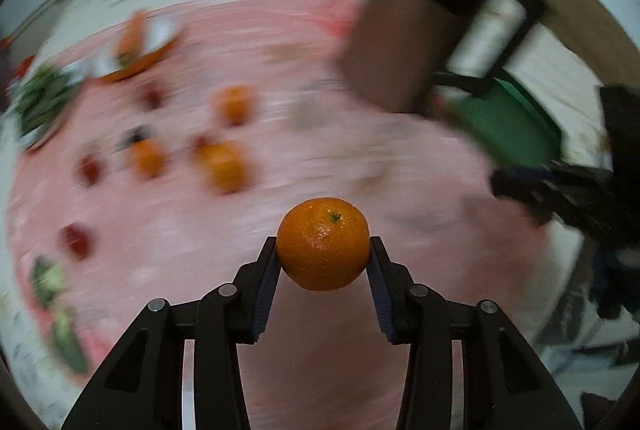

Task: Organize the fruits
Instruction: 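Carry orange and plum to the green tray and release both there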

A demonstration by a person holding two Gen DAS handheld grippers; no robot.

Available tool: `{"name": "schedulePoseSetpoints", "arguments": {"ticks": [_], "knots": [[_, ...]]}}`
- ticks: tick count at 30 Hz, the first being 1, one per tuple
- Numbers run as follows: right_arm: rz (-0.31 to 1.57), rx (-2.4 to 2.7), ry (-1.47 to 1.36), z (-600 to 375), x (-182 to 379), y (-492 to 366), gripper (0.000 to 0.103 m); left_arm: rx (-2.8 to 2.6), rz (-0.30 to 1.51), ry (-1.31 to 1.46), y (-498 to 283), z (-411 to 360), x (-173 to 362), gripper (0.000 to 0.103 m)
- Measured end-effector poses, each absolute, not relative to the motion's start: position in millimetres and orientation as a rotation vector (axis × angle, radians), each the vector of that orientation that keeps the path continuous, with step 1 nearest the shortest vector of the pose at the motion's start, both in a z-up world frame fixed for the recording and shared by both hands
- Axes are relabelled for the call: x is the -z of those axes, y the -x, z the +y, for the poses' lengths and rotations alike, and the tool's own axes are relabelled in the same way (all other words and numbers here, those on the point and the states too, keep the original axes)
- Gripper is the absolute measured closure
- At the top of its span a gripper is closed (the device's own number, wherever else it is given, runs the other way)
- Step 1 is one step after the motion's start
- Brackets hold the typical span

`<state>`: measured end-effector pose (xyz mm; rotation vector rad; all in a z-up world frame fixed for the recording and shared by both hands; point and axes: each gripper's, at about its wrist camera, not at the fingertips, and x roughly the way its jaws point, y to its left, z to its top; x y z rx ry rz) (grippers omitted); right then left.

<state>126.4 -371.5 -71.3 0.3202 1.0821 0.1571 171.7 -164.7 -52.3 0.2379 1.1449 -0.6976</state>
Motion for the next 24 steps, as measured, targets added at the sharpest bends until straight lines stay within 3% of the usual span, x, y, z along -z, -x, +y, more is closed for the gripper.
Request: {"name": "schedulePoseSetpoints", "arguments": {"ticks": [7, 15, 19, 24], "knots": [[1.041, 0.161, -0.369, -525.3, 79.3, -103.8, 0.092, 0.96, 1.117, -0.254, -132.8, -320.0, 45.5, 0.065], [1.07, 0.301, -0.335, -613.2, 112.0, -125.3, 0.091, 0.939, 1.092, -0.408, -148.9, -465.2, 79.7, 0.065], [1.092, 0.335, -0.346, -633.5, 129.3, -135.4, 0.091, 0.923, 1.102, -0.436, -156.9, -484.0, 96.6, 0.065], [1.08, 0.321, -0.36, -637.6, 136.1, -137.2, 0.077, 0.917, 1.129, -0.439, -156.6, -488.2, 108.1, 0.064]]}}
